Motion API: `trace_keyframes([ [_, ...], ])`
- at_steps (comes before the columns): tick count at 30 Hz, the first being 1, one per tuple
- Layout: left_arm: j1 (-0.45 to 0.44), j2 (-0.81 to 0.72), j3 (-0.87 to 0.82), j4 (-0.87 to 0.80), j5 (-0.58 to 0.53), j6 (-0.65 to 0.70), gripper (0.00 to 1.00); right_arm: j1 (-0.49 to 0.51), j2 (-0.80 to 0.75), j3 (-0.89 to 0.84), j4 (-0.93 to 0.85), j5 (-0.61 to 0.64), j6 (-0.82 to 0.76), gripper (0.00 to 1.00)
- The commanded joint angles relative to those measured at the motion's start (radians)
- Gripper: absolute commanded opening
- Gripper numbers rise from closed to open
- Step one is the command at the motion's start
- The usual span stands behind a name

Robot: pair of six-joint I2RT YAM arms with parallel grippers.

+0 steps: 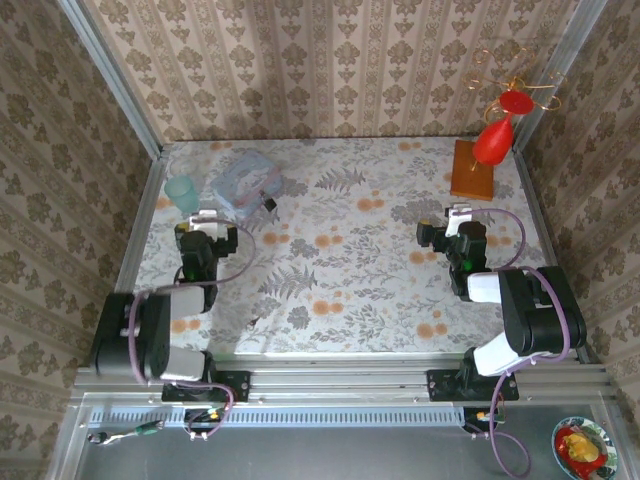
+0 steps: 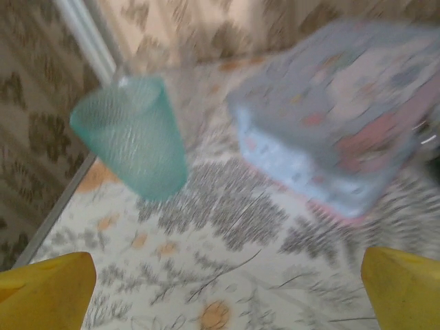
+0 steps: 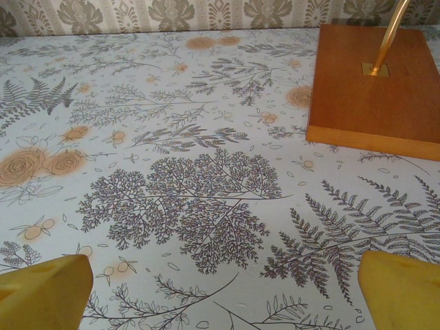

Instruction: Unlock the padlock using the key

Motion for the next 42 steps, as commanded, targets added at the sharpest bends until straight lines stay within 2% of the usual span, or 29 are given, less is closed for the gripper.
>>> trace_keyframes([
  [1, -0.043, -0.184, 0.032, -0.224, 0.007, 0.016, 1.00, 0.014, -0.010, 0.006, 0.006, -0.007, -0.019, 1.00],
  [4, -0.063, -0.338, 0.046, -0.385, 0.005, -0.089, 1.00, 0.031, -0.048, -0.004, -0.007, 0.003, -0.038, 1.00],
  [8, -0.068, -0.511, 0.086, -0.596, -0.051, -0.315, 1.00, 0.048, -0.125, -0.023, -0.050, 0.038, -0.048, 1.00],
  [10, -0.067, -0.570, 0.136, -0.744, -0.093, -0.457, 1.00, 0.066, -0.226, -0.032, -0.102, 0.055, -0.063, 1.00],
  [12, -0.062, -0.612, 0.188, -0.880, -0.085, -0.549, 1.00, 0.092, -0.334, -0.029, -0.199, 0.056, -0.078, 1.00],
  [14, -0.059, -0.641, 0.217, -0.960, -0.034, -0.578, 1.00, 0.109, -0.439, 0.003, -0.333, 0.055, -0.037, 1.00],
  [17, -0.046, -0.710, 0.204, -1.048, 0.008, -0.656, 1.00, 0.115, -0.599, 0.087, -0.586, 0.052, 0.114, 1.00],
  [22, 0.014, -0.867, 0.111, -1.006, 0.184, -0.687, 1.00, 0.113, -0.784, 0.162, -0.928, 0.111, 0.481, 1.00],
  [26, 0.011, -0.872, 0.119, -1.050, 0.334, -0.646, 1.00, 0.109, -0.875, 0.160, -1.016, -0.037, 0.501, 1.00],
  [29, -0.051, -0.811, 0.140, -1.091, 0.384, -0.628, 1.00, 0.137, -0.902, 0.171, -1.097, -0.075, 0.527, 1.00],
  [32, -0.183, -0.766, 0.145, -1.106, 0.324, -0.612, 1.00, 0.220, -0.910, 0.179, -1.145, -0.067, 0.549, 0.97],
  [36, -0.378, -0.700, 0.149, -1.113, 0.188, -0.583, 1.00, 0.427, -0.882, 0.206, -1.191, 0.037, 0.590, 0.95],
  [39, -0.449, -0.655, 0.151, -1.122, 0.138, -0.566, 1.00, 0.597, -0.812, 0.231, -1.201, 0.134, 0.633, 0.93],
  [42, -0.467, -0.642, 0.139, -1.132, 0.112, -0.556, 1.00, 0.742, -0.698, 0.264, -1.175, 0.182, 0.661, 0.89],
])
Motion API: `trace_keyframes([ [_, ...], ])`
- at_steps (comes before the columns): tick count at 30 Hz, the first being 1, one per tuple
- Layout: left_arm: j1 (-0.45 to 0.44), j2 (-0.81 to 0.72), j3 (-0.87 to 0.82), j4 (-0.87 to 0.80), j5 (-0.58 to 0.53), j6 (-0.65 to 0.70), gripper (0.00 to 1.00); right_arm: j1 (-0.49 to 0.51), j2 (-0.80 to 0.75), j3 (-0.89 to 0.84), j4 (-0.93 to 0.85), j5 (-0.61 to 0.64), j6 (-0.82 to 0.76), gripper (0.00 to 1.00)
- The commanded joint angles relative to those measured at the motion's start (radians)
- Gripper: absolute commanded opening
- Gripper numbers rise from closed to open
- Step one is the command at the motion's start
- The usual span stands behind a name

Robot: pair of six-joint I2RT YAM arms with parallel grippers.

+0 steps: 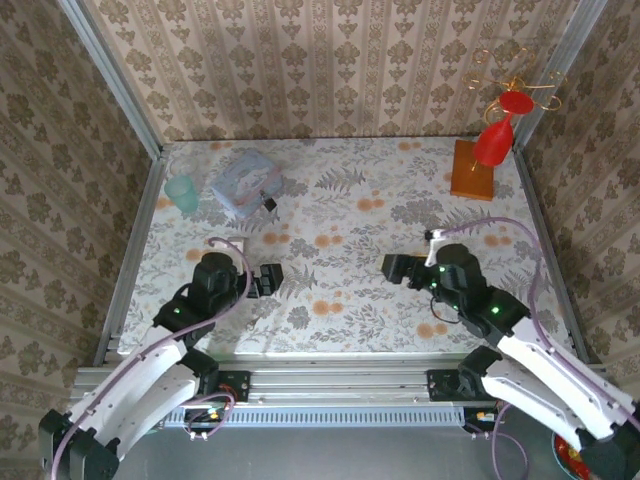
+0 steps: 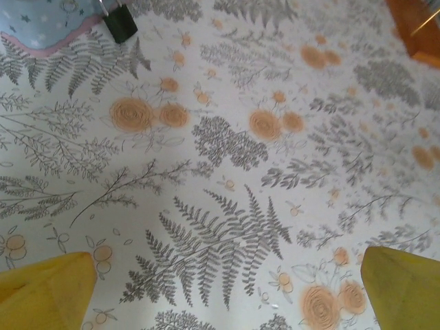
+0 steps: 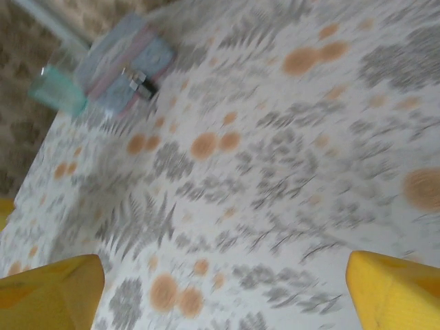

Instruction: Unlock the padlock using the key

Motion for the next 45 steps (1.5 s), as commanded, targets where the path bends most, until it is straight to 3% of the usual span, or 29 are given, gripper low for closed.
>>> trace_keyframes([
  [1, -0.014, -0.005, 0.013, -0.039, -0.081, 0.039, 1.00, 0.131, 0.117, 0.059, -0.005, 0.108, 0.068, 0.88],
  [7, -0.012, -0.143, -0.020, -0.091, -0.175, 0.056, 1.00, 0.290, 0.396, 0.158, 0.101, 0.098, 0.120, 0.82],
  [10, -0.011, -0.255, -0.035, -0.147, -0.297, 0.047, 1.00, 0.359, 0.558, 0.238, 0.130, 0.081, 0.148, 0.78],
  [22, 0.013, -0.653, -0.082, -0.370, -0.611, -0.002, 1.00, 0.542, 1.098, 0.714, -0.029, -0.031, 0.236, 0.55],
  [25, 0.011, -0.685, -0.079, -0.389, -0.631, -0.016, 1.00, 0.561, 1.197, 0.817, -0.071, -0.064, 0.249, 0.46],
  [32, -0.007, -0.686, -0.060, -0.417, -0.654, -0.039, 1.00, 0.578, 1.376, 1.013, -0.164, -0.114, 0.267, 0.41],
  [45, -0.042, -0.686, -0.052, -0.433, -0.681, -0.053, 1.00, 0.578, 1.533, 1.195, -0.243, -0.148, 0.266, 0.36],
])
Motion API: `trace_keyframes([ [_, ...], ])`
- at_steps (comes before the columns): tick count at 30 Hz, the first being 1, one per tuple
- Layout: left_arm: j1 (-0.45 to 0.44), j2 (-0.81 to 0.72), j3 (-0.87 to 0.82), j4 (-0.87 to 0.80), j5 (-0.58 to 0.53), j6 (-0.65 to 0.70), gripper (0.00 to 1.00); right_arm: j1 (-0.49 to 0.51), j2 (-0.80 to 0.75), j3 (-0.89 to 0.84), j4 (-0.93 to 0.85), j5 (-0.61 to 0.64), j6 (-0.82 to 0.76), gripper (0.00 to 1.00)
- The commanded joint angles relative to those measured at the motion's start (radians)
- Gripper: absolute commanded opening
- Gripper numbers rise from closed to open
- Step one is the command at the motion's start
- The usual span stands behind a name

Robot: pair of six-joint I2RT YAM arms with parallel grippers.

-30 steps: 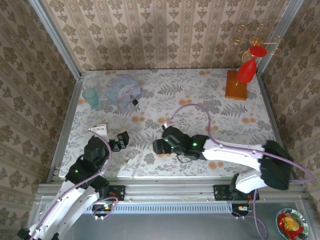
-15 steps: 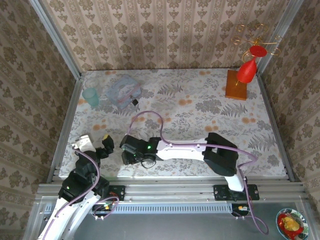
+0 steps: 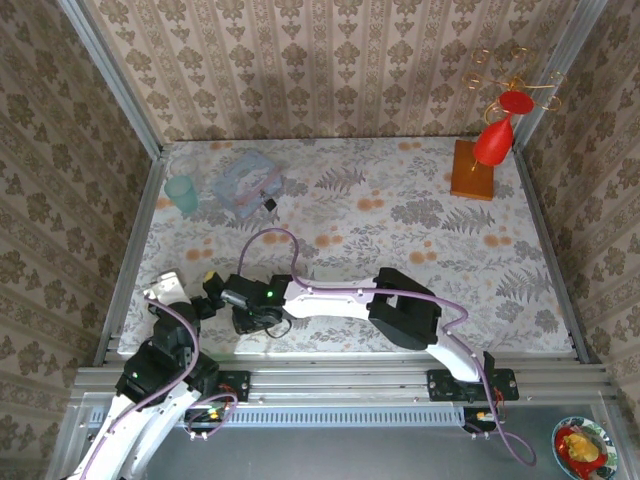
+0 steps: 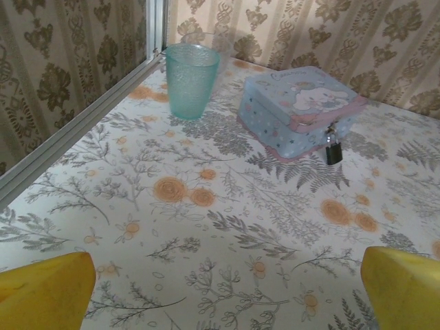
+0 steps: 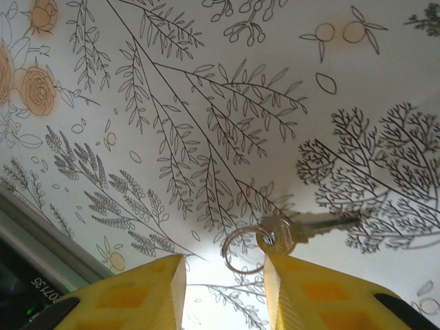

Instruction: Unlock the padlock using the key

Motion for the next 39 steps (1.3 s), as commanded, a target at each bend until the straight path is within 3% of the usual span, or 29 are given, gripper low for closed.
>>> trace_keyframes([
  [1, -0.009, -0.009, 0.027, -0.021, -0.018, -0.015, 1.00, 0.004, 0.041, 0.056, -0.063, -0.027, 0.004, 0.36],
  [12, -0.010, -0.009, 0.027, -0.024, -0.022, -0.015, 1.00, -0.019, 0.071, 0.050, -0.095, -0.018, 0.025, 0.35],
  [26, -0.009, -0.011, 0.027, -0.025, -0.028, -0.016, 1.00, -0.062, -0.006, -0.068, -0.050, 0.046, 0.031, 0.29],
  [39, -0.010, -0.010, 0.025, -0.023, -0.031, -0.013, 1.00, -0.085, -0.082, -0.169, -0.038, 0.111, 0.030, 0.15],
])
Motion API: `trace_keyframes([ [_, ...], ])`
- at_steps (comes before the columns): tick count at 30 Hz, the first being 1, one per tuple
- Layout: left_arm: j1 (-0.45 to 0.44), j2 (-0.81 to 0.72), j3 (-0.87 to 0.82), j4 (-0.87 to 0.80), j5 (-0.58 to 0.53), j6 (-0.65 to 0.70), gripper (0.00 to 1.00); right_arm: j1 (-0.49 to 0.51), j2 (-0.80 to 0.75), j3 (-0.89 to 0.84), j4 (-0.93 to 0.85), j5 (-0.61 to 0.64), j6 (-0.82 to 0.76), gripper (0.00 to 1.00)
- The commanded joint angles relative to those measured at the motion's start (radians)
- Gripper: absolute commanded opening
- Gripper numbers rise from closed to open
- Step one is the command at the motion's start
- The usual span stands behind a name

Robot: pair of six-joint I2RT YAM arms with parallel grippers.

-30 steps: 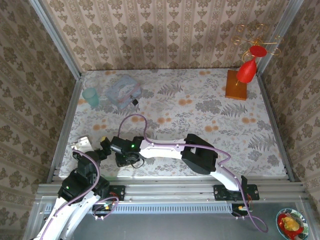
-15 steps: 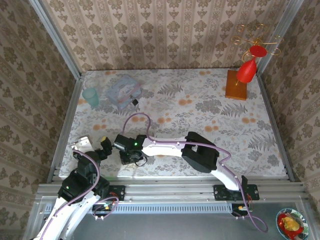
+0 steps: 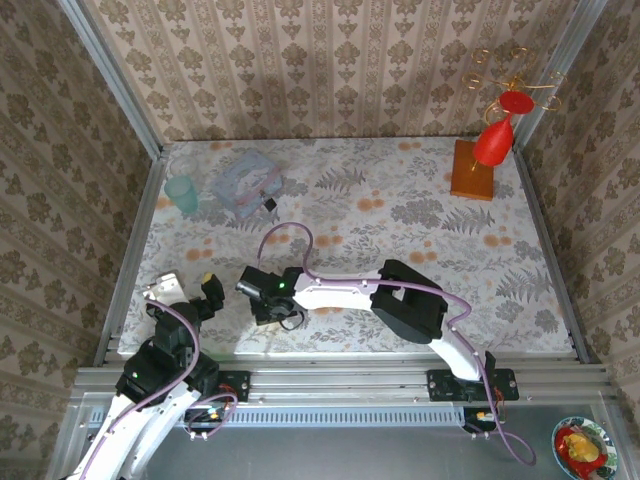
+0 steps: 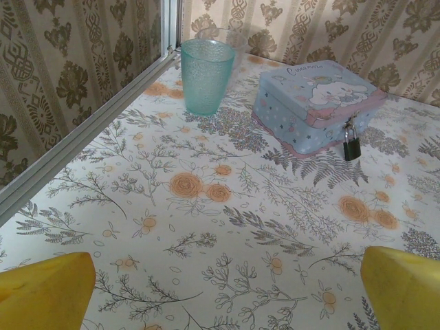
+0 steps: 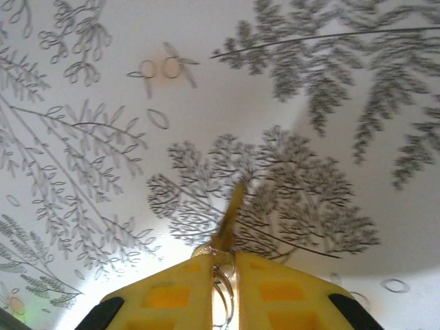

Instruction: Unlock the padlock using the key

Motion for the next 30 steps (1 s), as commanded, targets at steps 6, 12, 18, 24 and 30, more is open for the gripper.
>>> trace_keyframes([
  [6, -0.005, -0.010, 0.023, 0.009, -0.004, -0.009, 1.00, -0.013, -0.071, -0.064, -0.019, 0.084, 0.008, 0.14],
  [12, -0.006, -0.010, 0.022, 0.010, -0.005, -0.008, 1.00, 0.004, -0.053, -0.018, -0.075, 0.110, -0.007, 0.23],
  [18, -0.006, -0.009, 0.020, 0.012, -0.004, -0.005, 1.00, 0.007, 0.009, 0.041, -0.155, 0.130, -0.009, 0.30],
  [24, -0.006, -0.010, 0.020, 0.014, -0.002, -0.004, 1.00, 0.017, 0.043, 0.080, -0.176, 0.120, -0.020, 0.32],
  [30, -0.006, -0.009, 0.020, 0.013, -0.001, -0.005, 1.00, 0.020, 0.090, 0.114, -0.222, 0.130, -0.021, 0.32],
])
